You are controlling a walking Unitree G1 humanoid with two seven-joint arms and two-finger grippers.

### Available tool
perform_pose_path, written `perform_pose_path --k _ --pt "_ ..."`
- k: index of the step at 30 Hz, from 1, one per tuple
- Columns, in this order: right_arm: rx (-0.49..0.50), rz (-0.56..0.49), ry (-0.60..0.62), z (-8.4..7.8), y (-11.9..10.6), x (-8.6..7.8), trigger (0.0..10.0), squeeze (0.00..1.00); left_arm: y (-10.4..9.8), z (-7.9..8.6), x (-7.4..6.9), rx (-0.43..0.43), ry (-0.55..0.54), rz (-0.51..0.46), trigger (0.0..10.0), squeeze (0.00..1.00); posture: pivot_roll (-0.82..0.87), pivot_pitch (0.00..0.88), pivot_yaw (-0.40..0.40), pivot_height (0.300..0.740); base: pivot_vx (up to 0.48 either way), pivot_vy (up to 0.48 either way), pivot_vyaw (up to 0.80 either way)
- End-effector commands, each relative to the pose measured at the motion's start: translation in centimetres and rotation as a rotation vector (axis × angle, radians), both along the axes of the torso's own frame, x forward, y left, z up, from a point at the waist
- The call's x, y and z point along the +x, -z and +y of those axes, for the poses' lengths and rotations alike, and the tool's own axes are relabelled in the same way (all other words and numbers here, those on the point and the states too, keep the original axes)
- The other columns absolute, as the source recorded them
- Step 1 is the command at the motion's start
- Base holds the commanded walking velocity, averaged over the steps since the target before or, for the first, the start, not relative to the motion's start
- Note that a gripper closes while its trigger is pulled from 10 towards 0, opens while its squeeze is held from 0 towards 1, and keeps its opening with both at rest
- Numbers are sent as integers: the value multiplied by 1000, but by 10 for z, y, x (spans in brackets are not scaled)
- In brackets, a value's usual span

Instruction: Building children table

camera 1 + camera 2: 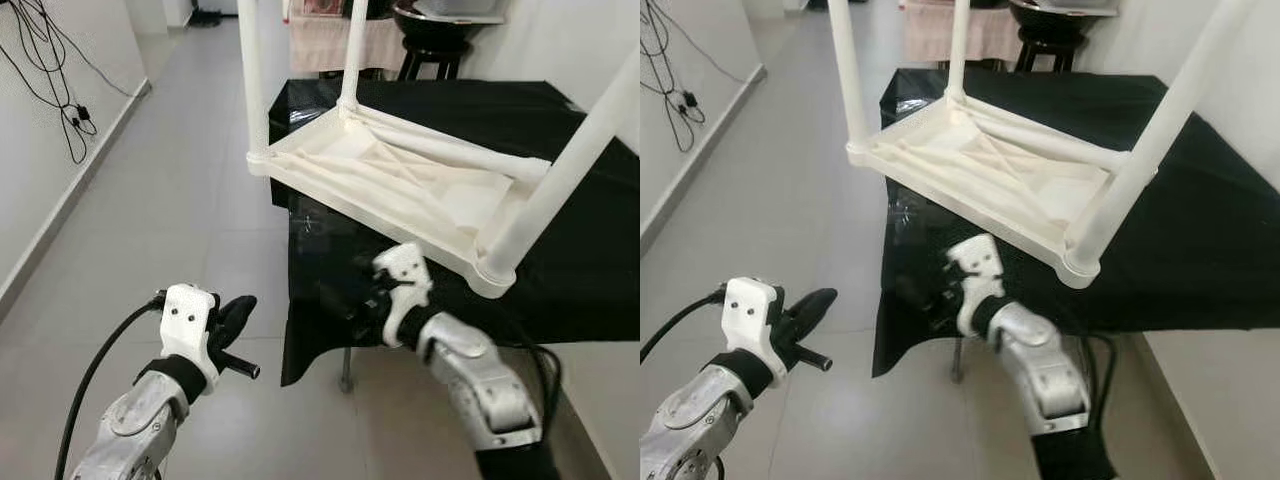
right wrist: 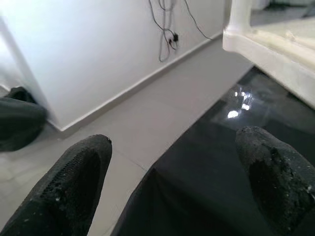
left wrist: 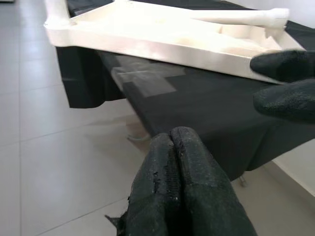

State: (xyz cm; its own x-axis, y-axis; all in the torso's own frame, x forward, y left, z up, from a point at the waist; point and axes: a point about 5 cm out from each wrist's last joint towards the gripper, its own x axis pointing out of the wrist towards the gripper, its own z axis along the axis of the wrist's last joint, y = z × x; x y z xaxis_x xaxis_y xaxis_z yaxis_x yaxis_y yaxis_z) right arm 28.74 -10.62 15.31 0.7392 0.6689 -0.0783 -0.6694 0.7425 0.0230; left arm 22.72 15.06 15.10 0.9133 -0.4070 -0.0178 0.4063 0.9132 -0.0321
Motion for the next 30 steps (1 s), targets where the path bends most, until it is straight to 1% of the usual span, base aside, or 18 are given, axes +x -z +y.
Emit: perform_pose_path --k 1,3,5,7,10,12,14,15,18,20,22,23,25,27,30 --pt "33 -24 -24 -4 -4 -2 10000 0 5 -3 0 21 21 10 10000 0 -56 13 -46 740 0 -472 0" --pt "68 -32 -98 0 -5 -7 10000 0 6 -4 2 20 28 10 10000 0 -55 7 -46 740 0 -472 0" --pt "76 -40 -174 4 -5 -10 10000 0 7 -5 2 21 32 9 10000 0 -52 3 -48 740 0 -472 0" --pt "64 -42 -213 6 -4 -12 10000 0 7 -5 3 21 34 10 10000 0 -48 0 -46 740 0 -472 0" --pt "57 -43 -223 7 -4 -12 10000 0 7 -5 3 22 34 10 10000 0 -48 0 -46 740 0 -472 0" --pt "8 -48 -244 8 -1 -11 10000 0 8 -6 3 22 36 9 10000 0 -42 0 -48 740 0 -472 0" --pt "-72 -62 -199 5 1 -3 10000 0 8 -5 4 22 37 8 10000 0 -43 0 -45 740 0 -472 0" --pt "-72 -62 -199 5 1 -3 10000 0 8 -5 4 22 37 8 10000 0 -43 0 -45 740 0 -472 0" --pt "-121 -66 -113 -1 3 8 10000 0 7 -4 4 19 36 4 10000 0 -42 0 -42 740 0 -472 0" --pt "-121 -66 -113 -1 3 8 10000 0 7 -4 4 19 36 4 10000 0 -42 0 -42 740 0 -472 0" --pt "-129 -69 12 -6 4 18 10000 0 6 -3 6 17 31 0 10000 0 -39 0 -39 740 0 -471 0" --pt "-129 -69 12 -6 4 18 10000 0 6 -3 6 17 31 0 10000 0 -39 0 -39 740 0 -469 0" --pt "-104 -53 143 -13 6 26 10000 0 6 -1 7 18 19 -1 10000 0 -40 0 -37 740 0 -469 0" --pt "-104 -53 143 -13 6 26 10000 0 6 -1 7 18 19 -1 10000 0 -40 0 -37 740 0 -469 0" --pt "-50 5 381 -33 10 34 10000 0 8 6 10 10 -58 7 10000 0 -43 0 -29 740 0 -86 0"
